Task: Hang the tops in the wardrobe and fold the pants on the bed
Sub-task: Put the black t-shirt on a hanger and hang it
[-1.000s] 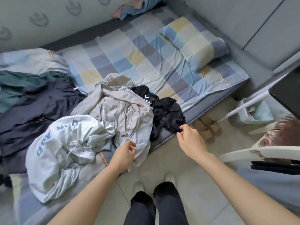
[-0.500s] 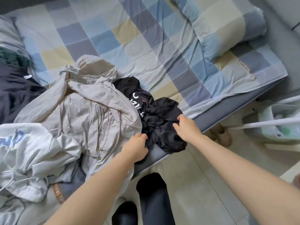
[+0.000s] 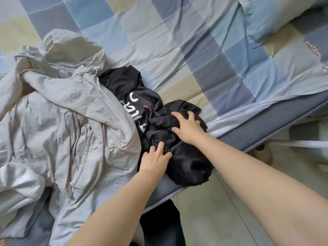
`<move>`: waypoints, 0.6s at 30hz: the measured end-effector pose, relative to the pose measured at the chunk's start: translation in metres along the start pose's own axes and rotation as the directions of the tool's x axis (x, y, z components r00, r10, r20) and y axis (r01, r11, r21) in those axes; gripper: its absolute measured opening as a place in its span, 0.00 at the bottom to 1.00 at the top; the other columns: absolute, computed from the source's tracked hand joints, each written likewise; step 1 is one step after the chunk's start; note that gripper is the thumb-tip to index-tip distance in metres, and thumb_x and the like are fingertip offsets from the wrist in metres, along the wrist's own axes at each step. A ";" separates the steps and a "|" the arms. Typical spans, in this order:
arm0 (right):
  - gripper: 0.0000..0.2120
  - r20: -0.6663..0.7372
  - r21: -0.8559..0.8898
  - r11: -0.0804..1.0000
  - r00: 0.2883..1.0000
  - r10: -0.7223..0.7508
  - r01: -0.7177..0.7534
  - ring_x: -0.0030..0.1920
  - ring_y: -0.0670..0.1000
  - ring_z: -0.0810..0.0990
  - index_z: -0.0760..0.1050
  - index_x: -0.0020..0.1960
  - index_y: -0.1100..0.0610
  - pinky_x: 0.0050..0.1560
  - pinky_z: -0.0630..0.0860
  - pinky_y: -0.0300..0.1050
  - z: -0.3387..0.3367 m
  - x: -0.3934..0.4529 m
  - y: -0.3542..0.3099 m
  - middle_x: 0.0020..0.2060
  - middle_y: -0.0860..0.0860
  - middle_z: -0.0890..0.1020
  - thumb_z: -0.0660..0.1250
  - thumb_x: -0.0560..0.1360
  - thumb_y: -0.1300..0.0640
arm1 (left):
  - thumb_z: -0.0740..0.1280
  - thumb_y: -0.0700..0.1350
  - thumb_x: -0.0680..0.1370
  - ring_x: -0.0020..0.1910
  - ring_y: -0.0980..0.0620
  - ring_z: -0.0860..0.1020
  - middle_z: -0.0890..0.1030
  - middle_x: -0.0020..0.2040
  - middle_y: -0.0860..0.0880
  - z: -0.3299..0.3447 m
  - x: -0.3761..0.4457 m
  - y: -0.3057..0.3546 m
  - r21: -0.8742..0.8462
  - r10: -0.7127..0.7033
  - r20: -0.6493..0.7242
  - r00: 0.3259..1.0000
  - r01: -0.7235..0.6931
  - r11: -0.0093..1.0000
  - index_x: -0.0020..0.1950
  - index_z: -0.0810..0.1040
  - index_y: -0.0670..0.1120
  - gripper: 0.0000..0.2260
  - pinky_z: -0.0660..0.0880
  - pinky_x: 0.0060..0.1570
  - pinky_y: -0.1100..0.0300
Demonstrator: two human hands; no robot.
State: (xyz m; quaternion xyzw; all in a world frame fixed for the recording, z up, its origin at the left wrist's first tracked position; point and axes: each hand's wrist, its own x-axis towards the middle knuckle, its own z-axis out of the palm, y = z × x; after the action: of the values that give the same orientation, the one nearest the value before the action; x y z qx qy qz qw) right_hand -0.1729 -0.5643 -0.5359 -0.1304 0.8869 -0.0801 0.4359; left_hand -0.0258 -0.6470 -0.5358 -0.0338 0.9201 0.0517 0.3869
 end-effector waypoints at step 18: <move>0.13 -0.379 0.500 0.728 0.874 -0.304 0.470 0.32 0.49 0.60 0.58 0.33 0.57 0.33 0.60 0.45 -0.059 -0.180 -0.015 0.28 0.49 0.60 0.58 0.70 0.52 | 0.61 0.69 0.75 0.56 0.42 0.82 0.84 0.56 0.43 -0.122 -0.041 -0.015 -0.627 -0.016 0.341 0.940 0.215 -0.749 0.63 0.78 0.48 0.29 0.75 0.57 0.43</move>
State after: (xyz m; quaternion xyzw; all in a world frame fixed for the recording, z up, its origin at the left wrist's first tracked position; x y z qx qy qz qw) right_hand -0.1115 -0.5225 -0.3610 -0.1634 0.8233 -0.4520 0.3020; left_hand -0.0821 -0.6759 -0.4230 -0.5165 0.2483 0.8032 0.1627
